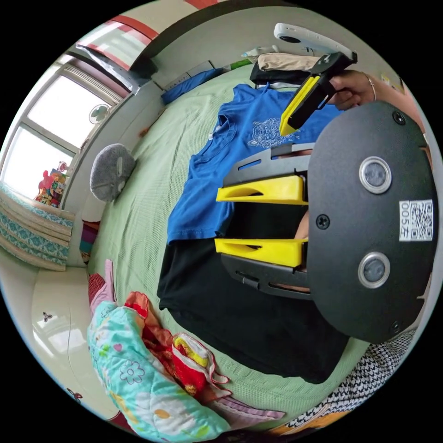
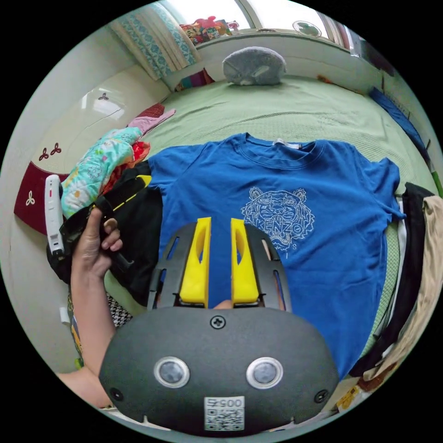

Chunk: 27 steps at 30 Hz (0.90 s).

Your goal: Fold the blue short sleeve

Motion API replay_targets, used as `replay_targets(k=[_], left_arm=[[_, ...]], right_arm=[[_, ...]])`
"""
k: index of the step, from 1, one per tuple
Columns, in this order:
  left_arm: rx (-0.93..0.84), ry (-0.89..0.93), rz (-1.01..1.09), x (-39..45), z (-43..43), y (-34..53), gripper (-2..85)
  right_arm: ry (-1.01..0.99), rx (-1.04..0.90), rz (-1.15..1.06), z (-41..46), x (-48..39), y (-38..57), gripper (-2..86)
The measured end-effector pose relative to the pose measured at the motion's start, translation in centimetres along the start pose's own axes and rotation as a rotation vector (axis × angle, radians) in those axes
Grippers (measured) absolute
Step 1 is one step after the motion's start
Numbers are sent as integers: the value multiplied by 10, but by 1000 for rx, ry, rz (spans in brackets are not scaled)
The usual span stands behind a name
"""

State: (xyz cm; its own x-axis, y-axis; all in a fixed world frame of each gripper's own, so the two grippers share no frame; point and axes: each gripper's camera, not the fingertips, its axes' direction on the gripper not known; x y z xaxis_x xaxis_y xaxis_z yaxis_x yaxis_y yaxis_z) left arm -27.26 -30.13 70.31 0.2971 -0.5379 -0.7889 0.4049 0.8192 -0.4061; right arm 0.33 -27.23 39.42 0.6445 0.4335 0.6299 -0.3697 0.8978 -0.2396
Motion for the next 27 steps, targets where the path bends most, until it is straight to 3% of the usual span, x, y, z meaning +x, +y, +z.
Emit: replay_targets(k=[7, 13, 18, 27], left_arm=[[-42, 57, -26, -28, 24, -3, 70], [63, 148, -21, -40, 19, 0, 52], [37, 119, 19, -33, 29, 1, 49], [55, 122, 14, -41, 35, 0, 49]], right_arm=[[-23, 14, -11, 1, -13, 2, 35], [-16, -3, -2, 6, -18, 0, 1], [-10, -5, -1, 10, -22, 0, -2], [36, 12, -39, 23, -35, -7, 86]])
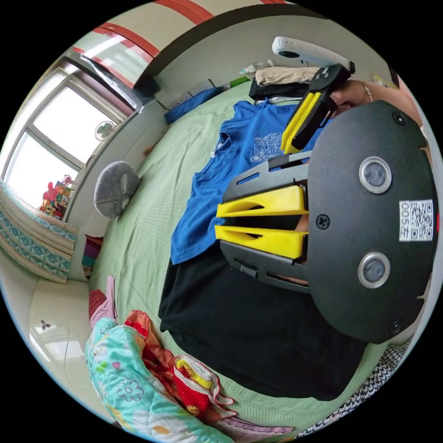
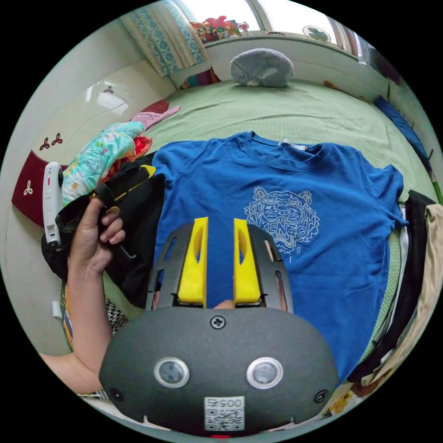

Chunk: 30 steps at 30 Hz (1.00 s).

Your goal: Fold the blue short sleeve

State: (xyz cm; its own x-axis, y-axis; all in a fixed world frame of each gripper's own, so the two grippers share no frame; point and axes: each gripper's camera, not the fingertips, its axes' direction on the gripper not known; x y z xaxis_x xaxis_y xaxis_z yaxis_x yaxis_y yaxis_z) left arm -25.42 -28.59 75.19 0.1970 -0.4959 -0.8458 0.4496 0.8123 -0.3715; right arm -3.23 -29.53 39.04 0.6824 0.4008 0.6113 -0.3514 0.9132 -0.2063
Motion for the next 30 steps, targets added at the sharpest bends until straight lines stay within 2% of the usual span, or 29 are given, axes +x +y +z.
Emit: replay_targets(k=[4, 9, 12, 14, 16, 20, 22, 25, 30], left_arm=[[6, 53, -33, -14, -2, -1, 49], [-11, 51, -39, -26, 4, -1, 49], [-13, 80, -70, -33, 7, -2, 49], [-22, 89, -84, -37, 10, -3, 50], [-29, 75, -85, -40, 13, -5, 50], [-53, 95, -98, -46, 22, -8, 50], [-57, 79, -98, -47, 23, -9, 50], [-52, 91, -102, -49, 23, -11, 50], [-31, 109, -94, -48, 19, -12, 50]], right_arm=[[7, 43, -59, -11, -20, -26, 90], [-92, 114, -341, -26, -90, -105, 128], [9, 61, -467, 8, -143, -150, 139], [101, -48, -520, 51, -173, -175, 128], [161, -77, -512, 81, -184, -186, 103], [104, -225, -441, 139, -181, -205, 94], [124, -233, -456, 152, -181, -207, 85], [172, -234, -490, 159, -181, -212, 61], [105, -71, -385, 115, -157, -226, 1]])
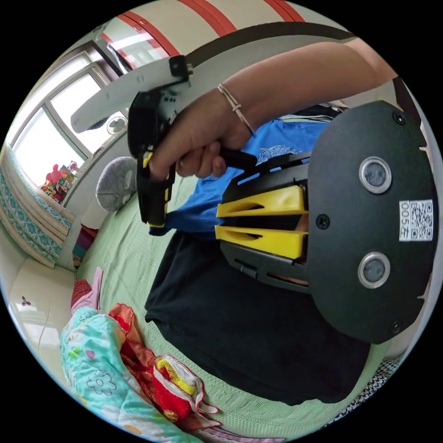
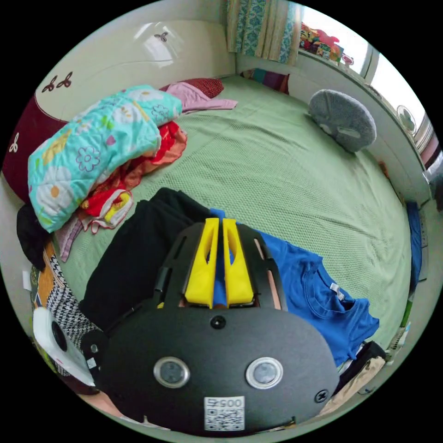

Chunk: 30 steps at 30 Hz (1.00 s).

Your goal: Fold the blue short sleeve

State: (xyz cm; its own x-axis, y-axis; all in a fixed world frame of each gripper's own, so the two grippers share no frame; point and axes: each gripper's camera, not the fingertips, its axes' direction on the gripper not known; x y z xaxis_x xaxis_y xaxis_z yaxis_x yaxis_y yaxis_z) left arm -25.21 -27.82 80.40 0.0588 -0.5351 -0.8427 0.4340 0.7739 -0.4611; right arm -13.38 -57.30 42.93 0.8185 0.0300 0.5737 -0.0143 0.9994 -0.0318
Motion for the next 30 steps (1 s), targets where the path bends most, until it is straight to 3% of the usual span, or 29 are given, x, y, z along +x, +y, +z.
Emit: replay_targets(k=[9, 16, 22, 30], left_arm=[[16, 132, 220, 52, -17, 5, 51], [-3, 133, 234, 68, -19, 12, 59], [-104, 97, 241, 91, 9, 9, 62], [-193, 20, 274, 124, 61, 15, 114]], right_arm=[[-210, 234, 293, -48, 148, 79, 6], [-249, 43, 573, 11, 260, 164, 64], [-235, 59, 538, 9, 281, 185, 101], [-212, 93, 319, 12, 262, 133, 117]])
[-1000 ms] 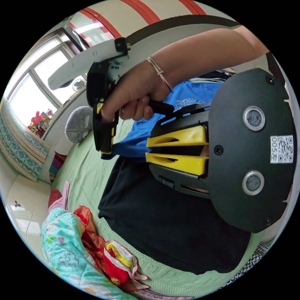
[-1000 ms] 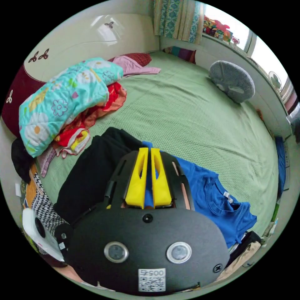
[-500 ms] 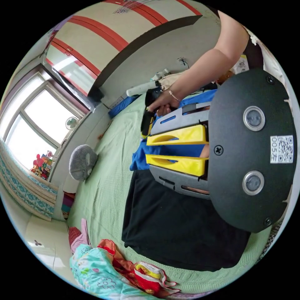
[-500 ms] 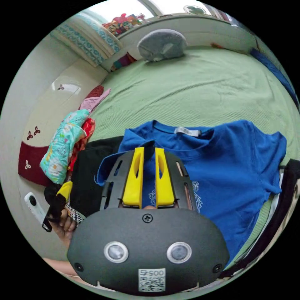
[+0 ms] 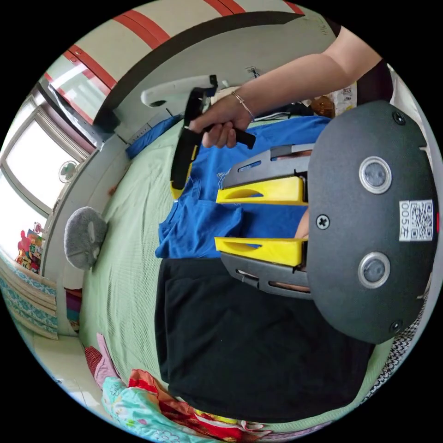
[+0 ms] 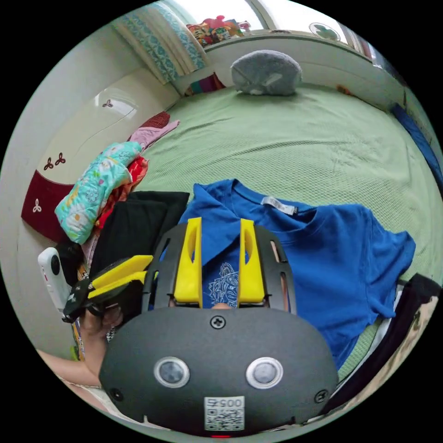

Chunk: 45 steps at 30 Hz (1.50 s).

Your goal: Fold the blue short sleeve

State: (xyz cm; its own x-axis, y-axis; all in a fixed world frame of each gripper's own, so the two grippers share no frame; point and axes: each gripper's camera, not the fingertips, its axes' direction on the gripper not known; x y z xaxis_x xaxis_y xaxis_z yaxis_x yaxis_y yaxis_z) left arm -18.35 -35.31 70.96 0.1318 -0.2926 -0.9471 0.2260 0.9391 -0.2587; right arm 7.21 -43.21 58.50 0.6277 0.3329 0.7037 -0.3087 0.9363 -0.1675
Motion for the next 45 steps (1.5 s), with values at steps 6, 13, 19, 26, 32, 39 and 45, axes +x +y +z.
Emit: replay_targets(k=[6, 13, 19, 26, 32, 39, 45], left_arm=[[-51, -130, -3, 9, 21, -9, 118], [-148, -138, -58, 7, 49, -11, 53], [-31, -132, -78, 16, 9, -8, 34], [-83, -188, -99, 23, 10, -9, 43], [19, -172, -96, 37, -21, -9, 62], [43, -144, -43, 65, -19, -12, 60], [-49, -28, -16, 104, 21, -28, 26]], right_arm=[[15, -67, -104, 45, -36, -52, 113], [145, -141, -57, 108, -46, -72, 65], [19, 17, 1, 83, -32, -67, 8], [-83, -90, 90, 92, -14, -66, 52], [-154, -21, -81, 15, -26, -51, 109], [-135, 18, -101, -48, -15, -3, 108], [-110, 15, 26, -43, -11, 59, 37]])
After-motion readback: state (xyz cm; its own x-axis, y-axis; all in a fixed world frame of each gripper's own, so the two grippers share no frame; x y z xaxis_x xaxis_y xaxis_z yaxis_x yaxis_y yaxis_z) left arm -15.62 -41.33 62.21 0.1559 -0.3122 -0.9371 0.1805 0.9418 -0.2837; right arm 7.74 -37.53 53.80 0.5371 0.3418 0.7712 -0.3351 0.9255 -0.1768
